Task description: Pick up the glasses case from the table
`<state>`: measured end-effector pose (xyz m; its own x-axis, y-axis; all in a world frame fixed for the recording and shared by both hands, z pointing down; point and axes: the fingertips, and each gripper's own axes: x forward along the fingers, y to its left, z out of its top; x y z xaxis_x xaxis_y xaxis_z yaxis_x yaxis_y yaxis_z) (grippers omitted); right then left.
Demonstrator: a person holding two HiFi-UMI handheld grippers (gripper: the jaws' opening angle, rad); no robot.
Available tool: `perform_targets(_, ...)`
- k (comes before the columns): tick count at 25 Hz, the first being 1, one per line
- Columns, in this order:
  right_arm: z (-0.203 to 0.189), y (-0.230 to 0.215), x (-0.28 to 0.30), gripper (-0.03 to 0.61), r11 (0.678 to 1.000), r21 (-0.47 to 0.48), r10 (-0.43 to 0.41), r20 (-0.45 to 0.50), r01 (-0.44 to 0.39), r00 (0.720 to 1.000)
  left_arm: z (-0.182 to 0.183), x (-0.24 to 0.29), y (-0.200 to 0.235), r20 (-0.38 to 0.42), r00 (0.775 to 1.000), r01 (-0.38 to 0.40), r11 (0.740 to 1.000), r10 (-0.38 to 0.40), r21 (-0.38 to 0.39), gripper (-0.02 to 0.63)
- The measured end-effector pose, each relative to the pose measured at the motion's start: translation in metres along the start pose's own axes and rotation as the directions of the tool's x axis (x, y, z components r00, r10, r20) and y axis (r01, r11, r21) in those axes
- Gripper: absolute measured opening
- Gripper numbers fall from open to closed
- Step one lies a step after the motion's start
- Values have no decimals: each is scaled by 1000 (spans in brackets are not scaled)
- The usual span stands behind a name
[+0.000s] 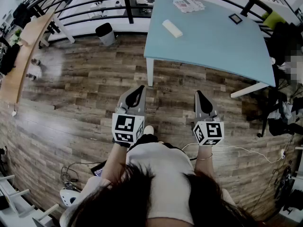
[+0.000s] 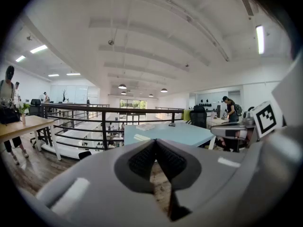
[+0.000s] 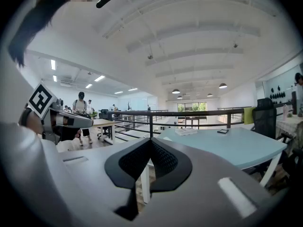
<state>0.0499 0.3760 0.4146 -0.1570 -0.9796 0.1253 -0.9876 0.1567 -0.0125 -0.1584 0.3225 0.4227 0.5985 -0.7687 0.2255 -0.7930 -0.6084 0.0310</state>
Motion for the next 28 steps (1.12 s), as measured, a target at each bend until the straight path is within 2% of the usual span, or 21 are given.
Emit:
perform_targets(7,-5,9,13,3,1000,-3,-31,-11,31,999,-7,-4,38,4,1000,-23,1000,23,-11,58)
perform_targets(14,-3,20,23,9,999,-26,-41,3,41,999,-16,-2,61,-1,1000,-7,1000,7,-2,58)
perform_targets(16,-2,23,27,51,999,-21,-32,-4,32,999,-18,-1,64,-10,1000,-1,1000,1,-2,58)
perform_targets(21,-1,15,43,97,999,-26,-30,-9,29,1000,-19,17,71,-14,1000,5,1000,-5,-7,58)
perform_targets(24,-5,5,62,140,1000,-17,-21,-18,21,1000,-21,36,79,-19,1000,-3,1000,2,-13,58)
perform_targets(28,-1,-18,92,163,1000,-14,-10,-14,10,1000,-13,72,84,-15,1000,-12,1000,12,-12,58)
